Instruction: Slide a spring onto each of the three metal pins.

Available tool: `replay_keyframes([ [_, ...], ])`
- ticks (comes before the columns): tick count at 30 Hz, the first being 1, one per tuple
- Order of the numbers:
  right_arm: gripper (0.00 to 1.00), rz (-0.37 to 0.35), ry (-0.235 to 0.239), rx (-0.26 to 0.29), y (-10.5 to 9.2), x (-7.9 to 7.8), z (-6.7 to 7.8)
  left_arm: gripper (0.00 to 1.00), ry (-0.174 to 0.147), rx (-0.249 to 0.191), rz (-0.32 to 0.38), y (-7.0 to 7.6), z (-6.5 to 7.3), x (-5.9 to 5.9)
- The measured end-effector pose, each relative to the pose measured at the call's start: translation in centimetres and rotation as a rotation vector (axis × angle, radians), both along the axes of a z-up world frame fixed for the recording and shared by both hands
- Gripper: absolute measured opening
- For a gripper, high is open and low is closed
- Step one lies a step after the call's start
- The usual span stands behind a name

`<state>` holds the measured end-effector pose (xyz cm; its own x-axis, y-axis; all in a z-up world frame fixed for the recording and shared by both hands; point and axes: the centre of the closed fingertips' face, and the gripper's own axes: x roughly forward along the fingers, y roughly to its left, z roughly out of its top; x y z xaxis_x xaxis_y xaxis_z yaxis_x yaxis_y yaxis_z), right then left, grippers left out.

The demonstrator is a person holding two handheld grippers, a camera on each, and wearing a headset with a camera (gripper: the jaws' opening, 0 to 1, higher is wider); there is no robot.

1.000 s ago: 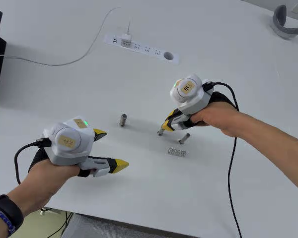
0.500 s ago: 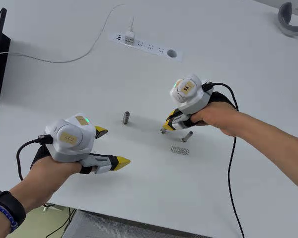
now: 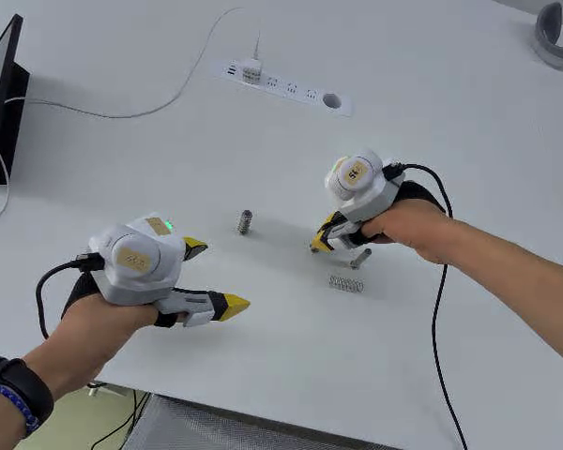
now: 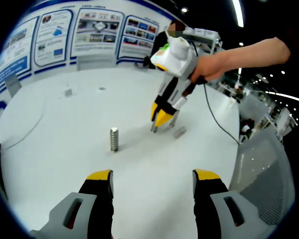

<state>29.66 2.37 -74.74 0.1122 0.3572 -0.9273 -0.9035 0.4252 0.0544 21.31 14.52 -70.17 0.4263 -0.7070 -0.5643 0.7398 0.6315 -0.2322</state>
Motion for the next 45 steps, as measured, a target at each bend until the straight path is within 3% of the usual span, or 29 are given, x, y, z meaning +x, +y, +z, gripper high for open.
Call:
replay_keyframes([
  [13, 0.17, -0.003, 0.000, 0.008, 0.0, 0.2, -0.6, 0.66, 0.001, 0.002, 0.007, 0.3, 0.1, 0.0],
  [32, 0.37, -0.066, -0.068, 0.070, -1.2, -0.3, 2.2, 0.66, -0.002, -0.002, -0.011, -0.7, 0.4, -0.4],
  [45, 0.45, -0.107, -0.152, 0.130, -1.4, -0.8, 4.0, 0.66, -0.008, -0.005, -0.012, -0.9, 1.1, -0.7],
])
